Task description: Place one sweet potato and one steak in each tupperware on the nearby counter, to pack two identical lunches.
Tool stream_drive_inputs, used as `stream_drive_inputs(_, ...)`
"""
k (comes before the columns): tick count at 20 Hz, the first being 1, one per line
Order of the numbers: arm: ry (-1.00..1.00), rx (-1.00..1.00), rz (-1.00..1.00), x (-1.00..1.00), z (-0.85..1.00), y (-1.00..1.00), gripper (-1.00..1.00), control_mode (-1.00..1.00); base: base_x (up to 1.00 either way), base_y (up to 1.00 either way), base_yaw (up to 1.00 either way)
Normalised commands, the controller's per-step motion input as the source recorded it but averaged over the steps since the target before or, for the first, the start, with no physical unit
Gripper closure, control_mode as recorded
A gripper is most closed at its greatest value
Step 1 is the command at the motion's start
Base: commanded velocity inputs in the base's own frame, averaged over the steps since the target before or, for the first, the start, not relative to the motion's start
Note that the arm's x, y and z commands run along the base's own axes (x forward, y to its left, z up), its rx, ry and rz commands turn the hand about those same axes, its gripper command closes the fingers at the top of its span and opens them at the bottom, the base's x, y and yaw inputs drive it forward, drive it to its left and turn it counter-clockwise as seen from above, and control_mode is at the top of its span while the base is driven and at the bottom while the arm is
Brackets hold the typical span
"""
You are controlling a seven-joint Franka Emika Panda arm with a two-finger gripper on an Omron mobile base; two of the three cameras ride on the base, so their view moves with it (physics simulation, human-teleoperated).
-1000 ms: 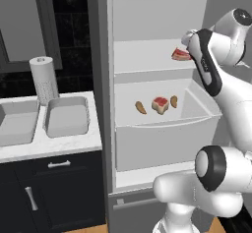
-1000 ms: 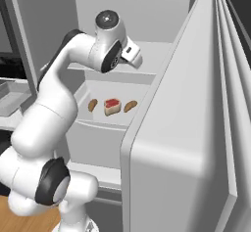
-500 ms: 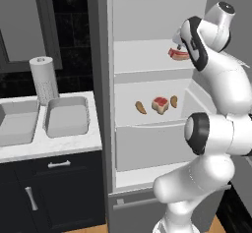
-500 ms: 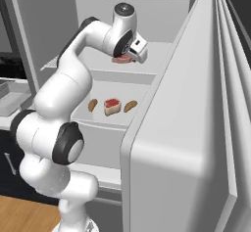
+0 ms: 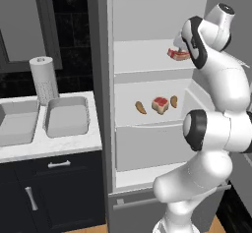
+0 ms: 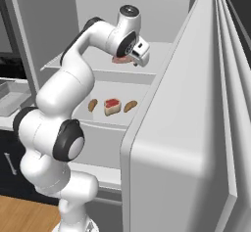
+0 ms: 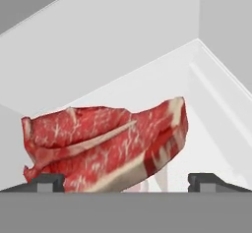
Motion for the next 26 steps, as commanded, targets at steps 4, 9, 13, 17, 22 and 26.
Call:
stream_drive_inputs(4,-0.06,0.00,0.00,0.01,-0.06,0.01,-1.00,-1.00,0.00,0.00,0.00)
stream_drive_inputs(9,-0.15,0.03,0.00,0.00,0.08,0.00,-1.00,-1.00,0.00,0.00,0.00)
stream_drive_inputs(13,-0.05,0.04,0.00,0.02,0.02,0.00,-1.00,-1.00,0.00,0.00,0.00)
stream_drive_inputs(17,0.00,0.11,0.00,0.01,0.00,-0.16,-1.00,-1.00,0.00,0.00,0.00)
stream_drive_inputs(22,0.00,0.11,0.00,0.00,0.06,-0.17,-1.00,-1.00,0.00,0.00,0.00)
stream_drive_inputs(26,0.01,0.05,0.00,0.19,0.00,-0.02,-1.00,-1.00,0.00,0.00,0.00)
